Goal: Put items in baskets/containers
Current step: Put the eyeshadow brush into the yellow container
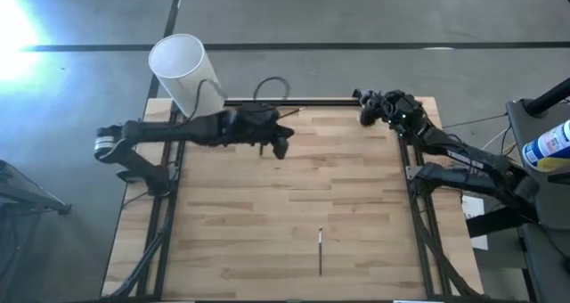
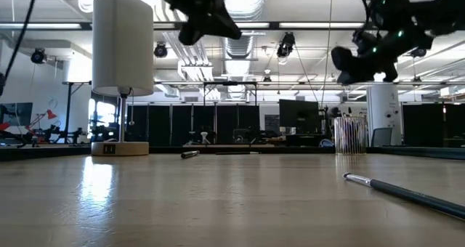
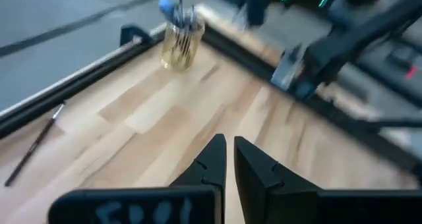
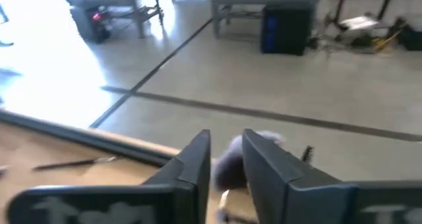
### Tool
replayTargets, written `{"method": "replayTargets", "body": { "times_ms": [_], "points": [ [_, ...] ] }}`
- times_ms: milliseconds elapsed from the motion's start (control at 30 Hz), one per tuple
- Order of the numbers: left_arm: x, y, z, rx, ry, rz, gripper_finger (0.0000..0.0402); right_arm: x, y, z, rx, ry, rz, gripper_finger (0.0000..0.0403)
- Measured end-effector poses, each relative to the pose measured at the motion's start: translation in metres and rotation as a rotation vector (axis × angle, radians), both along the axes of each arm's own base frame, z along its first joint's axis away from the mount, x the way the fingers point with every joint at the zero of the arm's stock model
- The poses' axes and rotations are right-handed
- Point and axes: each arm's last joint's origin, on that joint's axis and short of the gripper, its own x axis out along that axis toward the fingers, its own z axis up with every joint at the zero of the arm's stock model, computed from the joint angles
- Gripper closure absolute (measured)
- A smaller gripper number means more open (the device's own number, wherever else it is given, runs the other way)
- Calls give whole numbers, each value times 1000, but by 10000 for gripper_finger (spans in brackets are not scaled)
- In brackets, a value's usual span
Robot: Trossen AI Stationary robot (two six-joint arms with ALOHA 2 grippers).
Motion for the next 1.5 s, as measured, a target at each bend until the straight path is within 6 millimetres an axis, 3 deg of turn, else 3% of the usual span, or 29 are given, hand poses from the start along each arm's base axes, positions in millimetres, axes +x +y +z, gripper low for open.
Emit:
{"method": "replayTargets", "body": {
  "times_ms": [167,300,600,800,967,1300,1500],
  "points": [
    [31,27,-2,26,165,-44,383,2,24,29,19,4,106,386],
    [49,56,-14,30,241,-75,399,3,40,48,1,-76,180,392],
    [67,125,-59,25,440,-51,401,9,57,54,-8,-105,288,394],
    [83,146,-83,-8,546,-70,401,14,59,50,8,-87,310,394],
    [85,164,-101,-56,596,-46,398,16,58,47,17,-74,311,394],
    [75,186,-108,-76,599,6,334,16,58,47,17,-75,313,394],
    [78,186,-121,-88,623,-20,311,16,58,47,17,-75,313,394]
  ]
}}
